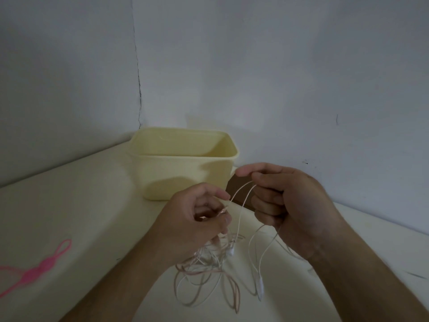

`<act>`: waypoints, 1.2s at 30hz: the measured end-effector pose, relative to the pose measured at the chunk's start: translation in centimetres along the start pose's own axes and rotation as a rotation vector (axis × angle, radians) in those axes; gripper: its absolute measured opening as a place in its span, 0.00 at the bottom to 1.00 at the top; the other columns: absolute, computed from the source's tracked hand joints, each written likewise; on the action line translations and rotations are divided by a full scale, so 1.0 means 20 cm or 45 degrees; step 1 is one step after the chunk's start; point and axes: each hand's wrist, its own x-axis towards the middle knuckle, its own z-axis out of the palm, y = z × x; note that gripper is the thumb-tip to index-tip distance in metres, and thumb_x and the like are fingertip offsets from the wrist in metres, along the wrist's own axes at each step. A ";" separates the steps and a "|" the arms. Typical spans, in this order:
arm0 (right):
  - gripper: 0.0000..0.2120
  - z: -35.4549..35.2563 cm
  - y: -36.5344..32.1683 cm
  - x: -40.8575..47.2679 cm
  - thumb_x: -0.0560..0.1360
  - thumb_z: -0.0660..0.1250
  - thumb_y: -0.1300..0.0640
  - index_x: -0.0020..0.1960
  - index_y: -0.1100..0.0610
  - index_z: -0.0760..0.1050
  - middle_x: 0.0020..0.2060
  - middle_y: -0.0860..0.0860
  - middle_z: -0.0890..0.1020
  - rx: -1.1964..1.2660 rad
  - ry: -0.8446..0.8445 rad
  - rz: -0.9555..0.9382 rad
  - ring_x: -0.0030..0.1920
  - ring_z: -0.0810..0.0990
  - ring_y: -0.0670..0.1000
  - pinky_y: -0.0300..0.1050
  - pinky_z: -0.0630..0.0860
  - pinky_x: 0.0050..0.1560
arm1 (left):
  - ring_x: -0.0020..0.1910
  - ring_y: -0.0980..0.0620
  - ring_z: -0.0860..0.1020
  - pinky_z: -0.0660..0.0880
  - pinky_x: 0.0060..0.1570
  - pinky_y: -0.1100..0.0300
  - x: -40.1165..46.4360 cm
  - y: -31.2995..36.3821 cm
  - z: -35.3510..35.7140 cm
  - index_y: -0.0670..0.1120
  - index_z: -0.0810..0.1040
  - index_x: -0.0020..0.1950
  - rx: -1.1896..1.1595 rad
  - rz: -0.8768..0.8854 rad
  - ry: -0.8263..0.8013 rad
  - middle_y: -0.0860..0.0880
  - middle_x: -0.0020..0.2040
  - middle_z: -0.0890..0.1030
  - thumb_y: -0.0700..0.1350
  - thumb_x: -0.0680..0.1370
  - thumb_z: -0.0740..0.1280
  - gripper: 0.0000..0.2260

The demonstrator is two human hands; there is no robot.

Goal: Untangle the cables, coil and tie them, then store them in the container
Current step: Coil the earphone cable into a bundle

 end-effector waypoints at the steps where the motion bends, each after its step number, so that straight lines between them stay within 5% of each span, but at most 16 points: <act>1: 0.15 -0.01 -0.01 0.00 0.82 0.59 0.69 0.54 0.64 0.85 0.25 0.47 0.57 0.006 0.011 -0.016 0.25 0.52 0.47 0.40 0.51 0.27 | 0.39 0.44 0.85 0.82 0.37 0.50 0.00 0.00 0.00 0.46 0.83 0.54 0.018 -0.003 -0.003 0.43 0.41 0.85 0.32 0.76 0.75 0.12; 10: 0.14 -0.04 -0.02 0.02 0.80 0.59 0.71 0.53 0.68 0.84 0.24 0.50 0.58 -0.099 0.163 -0.125 0.24 0.53 0.48 0.39 0.52 0.27 | 0.38 0.50 0.86 0.82 0.40 0.56 0.00 0.02 -0.02 0.43 0.85 0.49 0.034 -0.020 0.014 0.42 0.42 0.87 0.32 0.78 0.72 0.07; 17: 0.14 -0.06 -0.04 0.02 0.80 0.59 0.71 0.52 0.69 0.84 0.24 0.50 0.61 -0.142 0.239 -0.130 0.23 0.55 0.48 0.38 0.53 0.26 | 0.44 0.44 0.87 0.83 0.44 0.52 0.01 0.01 -0.02 0.42 0.84 0.52 0.030 -0.002 0.020 0.44 0.45 0.88 0.32 0.80 0.70 0.07; 25: 0.14 -0.05 -0.04 0.02 0.81 0.58 0.72 0.53 0.69 0.83 0.24 0.51 0.61 -0.227 0.225 -0.051 0.24 0.56 0.48 0.38 0.53 0.26 | 0.36 0.46 0.84 0.81 0.38 0.56 0.02 0.01 -0.03 0.38 0.84 0.52 -0.025 0.000 0.058 0.41 0.44 0.87 0.30 0.81 0.66 0.08; 31: 0.19 -0.03 0.01 0.03 0.78 0.59 0.69 0.44 0.57 0.88 0.28 0.55 0.82 -0.893 0.214 0.056 0.21 0.67 0.45 0.36 0.61 0.22 | 0.35 0.44 0.85 0.82 0.37 0.57 0.01 0.04 -0.04 0.37 0.84 0.51 -0.106 0.027 0.067 0.39 0.43 0.87 0.31 0.81 0.66 0.07; 36: 0.12 -0.01 0.00 0.01 0.79 0.64 0.63 0.49 0.58 0.86 0.39 0.55 0.87 -1.009 -0.021 0.026 0.22 0.73 0.39 0.29 0.63 0.22 | 0.35 0.43 0.85 0.82 0.37 0.57 0.01 0.04 -0.04 0.35 0.84 0.50 -0.110 0.053 0.073 0.39 0.43 0.87 0.30 0.80 0.68 0.05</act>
